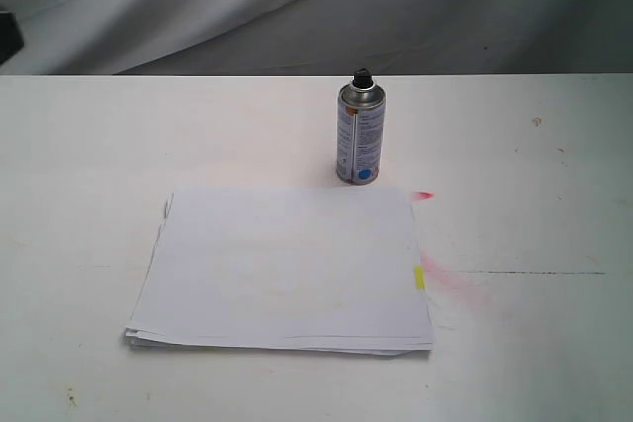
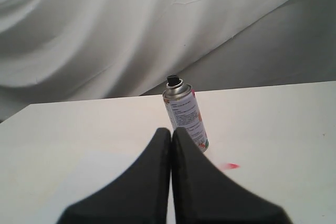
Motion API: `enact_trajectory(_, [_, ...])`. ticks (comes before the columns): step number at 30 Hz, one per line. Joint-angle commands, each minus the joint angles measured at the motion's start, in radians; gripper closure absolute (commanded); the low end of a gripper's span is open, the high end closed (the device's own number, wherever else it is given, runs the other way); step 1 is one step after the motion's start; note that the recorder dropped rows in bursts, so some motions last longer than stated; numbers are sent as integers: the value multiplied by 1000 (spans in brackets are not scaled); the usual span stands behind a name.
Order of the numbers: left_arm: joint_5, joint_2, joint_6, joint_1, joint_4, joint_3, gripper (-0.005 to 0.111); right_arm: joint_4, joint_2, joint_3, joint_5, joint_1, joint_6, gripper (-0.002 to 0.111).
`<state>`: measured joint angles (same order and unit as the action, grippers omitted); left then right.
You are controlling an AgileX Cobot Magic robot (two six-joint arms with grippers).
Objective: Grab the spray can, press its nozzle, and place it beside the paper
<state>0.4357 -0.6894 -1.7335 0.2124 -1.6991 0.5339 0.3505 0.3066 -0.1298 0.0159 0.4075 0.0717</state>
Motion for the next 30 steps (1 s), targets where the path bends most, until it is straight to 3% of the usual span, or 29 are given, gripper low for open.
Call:
enact_trajectory(1, [-320,143,58,61,4,-110,107,2,4,4,9,0,-1,108])
enact_trajectory(5, [-497,225,58,106,4,-226,107,2,4,4,9,0,-1,108])
enact_trajectory(9, [-516,253,108,110,92,-321,107,2,4,4,9,0,-1,108])
enact_trajectory(11, [-516,269,238,110,219,-356,107,2,4,4,9,0,-1,108])
enact_trajectory(14, [-553,300,581,110,506,-402,107,2,4,4,9,0,-1,108])
enact_trajectory(17, [-576,322,938,110,879,-439,107,2,4,4,9,0,-1,108])
enact_trajectory(20, [-570,329,1193,110,1211,-455,107,2,4,4,9,0,-1,108])
enact_trajectory(21, [-567,329,1232,110,1256,-459,107,2,4,4,9,0,-1,108])
enact_trajectory(25, [-564,329,1271,100,1281,-497,107,2,4,4,9,0,-1,108])
enact_trajectory(30, [-559,329,1344,39,1279,-534,107,2,4,4,9,0,-1,108])
